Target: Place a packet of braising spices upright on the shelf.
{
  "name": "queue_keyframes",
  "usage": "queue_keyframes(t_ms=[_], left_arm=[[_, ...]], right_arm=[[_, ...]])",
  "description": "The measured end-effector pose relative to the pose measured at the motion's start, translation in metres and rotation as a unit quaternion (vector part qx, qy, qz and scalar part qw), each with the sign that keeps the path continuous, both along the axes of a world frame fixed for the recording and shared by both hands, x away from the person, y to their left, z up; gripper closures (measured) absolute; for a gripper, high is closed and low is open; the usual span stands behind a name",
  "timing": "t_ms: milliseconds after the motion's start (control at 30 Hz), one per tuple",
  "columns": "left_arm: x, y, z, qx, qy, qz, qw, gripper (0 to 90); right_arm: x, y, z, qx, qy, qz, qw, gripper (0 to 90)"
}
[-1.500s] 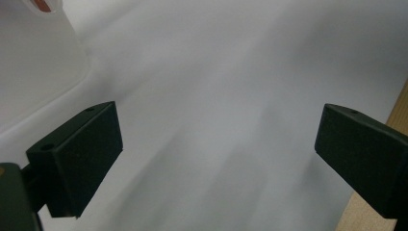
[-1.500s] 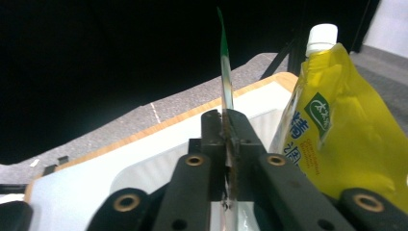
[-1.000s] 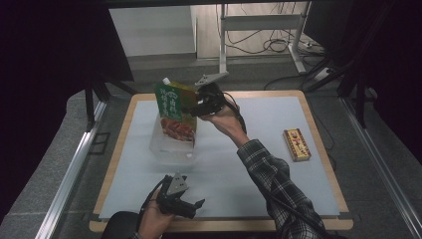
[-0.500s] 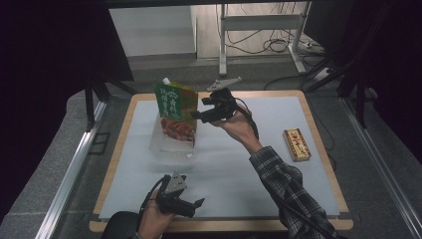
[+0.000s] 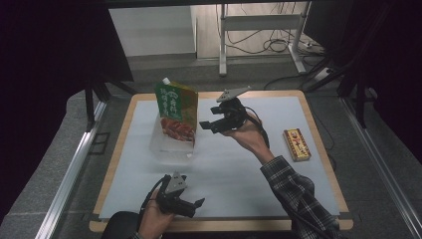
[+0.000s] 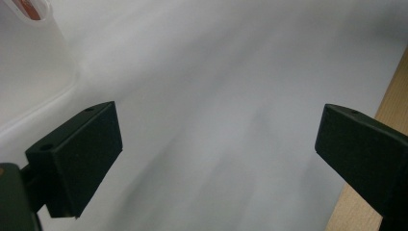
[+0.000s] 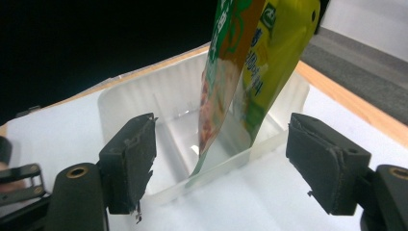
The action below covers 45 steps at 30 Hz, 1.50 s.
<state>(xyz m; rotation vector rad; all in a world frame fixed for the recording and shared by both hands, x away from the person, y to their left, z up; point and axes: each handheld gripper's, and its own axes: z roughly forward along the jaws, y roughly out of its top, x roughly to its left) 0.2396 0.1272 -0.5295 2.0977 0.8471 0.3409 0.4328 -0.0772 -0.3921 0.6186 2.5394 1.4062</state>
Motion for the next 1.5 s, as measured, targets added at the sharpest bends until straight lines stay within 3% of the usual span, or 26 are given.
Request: queue_keyframes(t_ms=[867, 1100, 1167, 1267, 1500], left_arm=[[-0.001, -0.004, -0.001, 0.007, -0.005, -0.012, 0.9999, 2.4], [-0.001, -0.005, -0.001, 0.011, -0.008, -0.016, 0.9998, 2.4], [-0.002, -0.005, -0.001, 0.012, -0.008, -0.016, 0.9998, 2.4], [-0.002, -0.006, 0.0, 0.013, -0.009, -0.017, 0.9997, 2.4], [-0.002, -0.006, 0.0, 0.012, -0.01, -0.023, 0.9996, 2.4]], right_arm=[[-0.026, -0.057, -0.027, -0.015, -0.002, -0.041, 0.999, 24.8], [-0.031, -0.077, -0.04, 0.002, 0.004, -0.054, 0.9985, 24.8], [-0.031, -0.081, -0.043, -0.009, 0.008, -0.057, 0.9983, 24.5], [-0.031, -0.086, -0.049, -0.007, 0.013, -0.06, 0.9981, 24.3], [-0.032, -0.093, -0.054, -0.021, 0.003, -0.074, 0.997, 23.7]])
